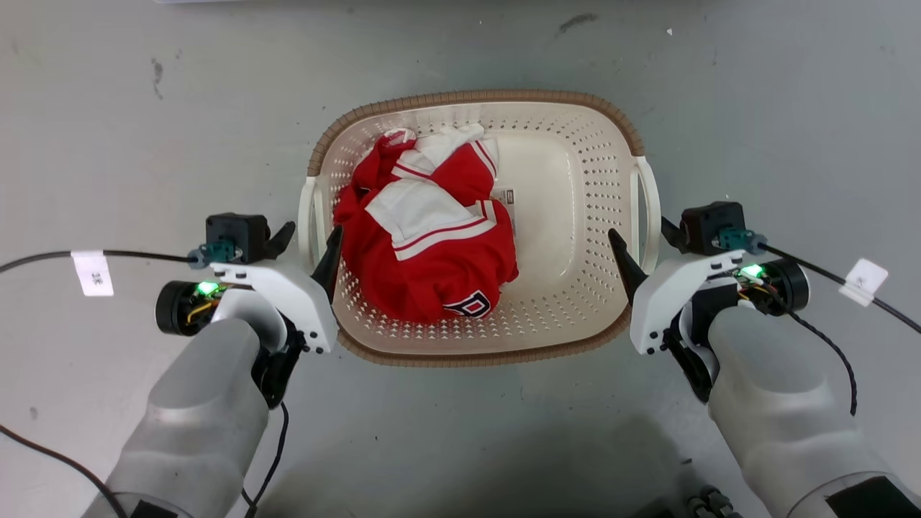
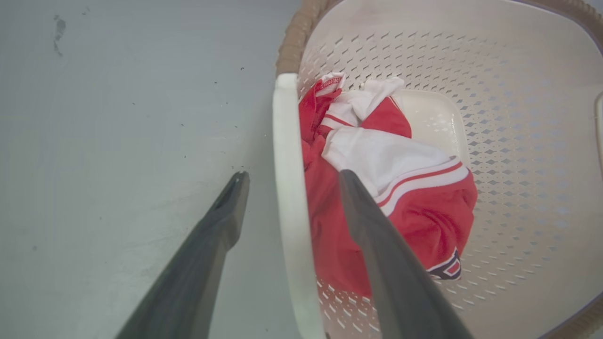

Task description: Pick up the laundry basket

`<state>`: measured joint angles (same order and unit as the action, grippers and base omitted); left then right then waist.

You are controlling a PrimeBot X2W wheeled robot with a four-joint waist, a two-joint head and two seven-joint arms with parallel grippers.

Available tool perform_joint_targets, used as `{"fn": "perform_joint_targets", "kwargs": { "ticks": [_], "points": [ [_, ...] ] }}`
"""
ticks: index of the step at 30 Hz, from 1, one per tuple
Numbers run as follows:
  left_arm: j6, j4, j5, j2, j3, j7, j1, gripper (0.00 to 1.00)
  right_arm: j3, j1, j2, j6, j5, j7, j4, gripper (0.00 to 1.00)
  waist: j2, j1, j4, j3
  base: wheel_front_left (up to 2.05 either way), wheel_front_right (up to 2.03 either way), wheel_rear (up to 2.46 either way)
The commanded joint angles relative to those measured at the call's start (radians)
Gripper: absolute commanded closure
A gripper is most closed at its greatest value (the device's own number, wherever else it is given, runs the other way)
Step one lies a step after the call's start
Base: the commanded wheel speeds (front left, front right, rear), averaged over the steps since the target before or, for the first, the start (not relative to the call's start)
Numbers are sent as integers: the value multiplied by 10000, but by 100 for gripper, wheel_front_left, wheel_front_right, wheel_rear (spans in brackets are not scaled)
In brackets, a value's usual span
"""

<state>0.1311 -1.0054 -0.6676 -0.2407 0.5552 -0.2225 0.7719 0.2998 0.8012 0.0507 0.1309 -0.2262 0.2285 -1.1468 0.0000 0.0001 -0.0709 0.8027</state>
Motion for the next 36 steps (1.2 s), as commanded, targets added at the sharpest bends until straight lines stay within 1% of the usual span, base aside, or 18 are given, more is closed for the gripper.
{"fn": "perform_joint_targets", "kwargs": {
  "ticks": [1, 10, 15, 16, 17, 18, 19, 28, 33, 36],
  "points": [
    [-9, -56, -112, -75, 96, 50, 218, 0, 123, 246, -9, -3, -172, -91, -79, 0, 0, -1, -46, 103, 0, 0, 0],
    [-9, -451, -951, -241, 847, 638, 1029, 0, 1093, 901, -11, -3, -1009, -918, -449, 0, 0, -1, -89, 515, 0, 0, 0],
    [-9, -651, -1588, -157, 1140, 1239, 1407, 0, 1443, 1204, -11, -3, -1446, -1495, -642, 0, 0, -1, -49, 654, 0, 0, 0],
    [-9, -669, -1680, -151, 1213, 1361, 1478, 2, 1514, 1247, -9, -3, -1540, -1634, -655, 0, 0, -1, -43, 669, 0, 0, 0],
    [-9, -693, -1775, -164, 1276, 1429, 1568, 58, 1585, 1310, -9, -3, -1628, -1760, -676, 50, 0, -1, -37, 682, 0, 0, 0],
    [-9, -709, -1874, -143, 1353, 1543, 1622, 100, 1648, 1349, -11, -3, -1748, -1863, -661, 90, 0, -1, -30, 692, 0, 0, 0],
    [-9, -698, -1983, -102, 1442, 1641, 1647, 100, 1739, 1364, -11, -3, -1854, -1949, -637, 100, 0, -1, -21, 698, 0, 0, 0],
    [18, -678, -2654, -22, 2133, 1897, 1922, 100, 2313, 1438, -64, 17, -2408, -2361, -782, 100, 0, -1, 2, 581, 0, 0, 0],
    [30, -703, -3065, 113, 2479, 2225, 1953, 100, 2497, 1340, -75, 20, -2697, -2633, -900, 100, 0, -1, 36, 175, 0, 0, 0],
    [53, -709, -3347, 219, 2698, 2632, 1936, 100, 2552, 1370, -98, 22, -2888, -2714, -941, 100, 0, -1, 68, -208, 0, 0, 0]
  ]
}}
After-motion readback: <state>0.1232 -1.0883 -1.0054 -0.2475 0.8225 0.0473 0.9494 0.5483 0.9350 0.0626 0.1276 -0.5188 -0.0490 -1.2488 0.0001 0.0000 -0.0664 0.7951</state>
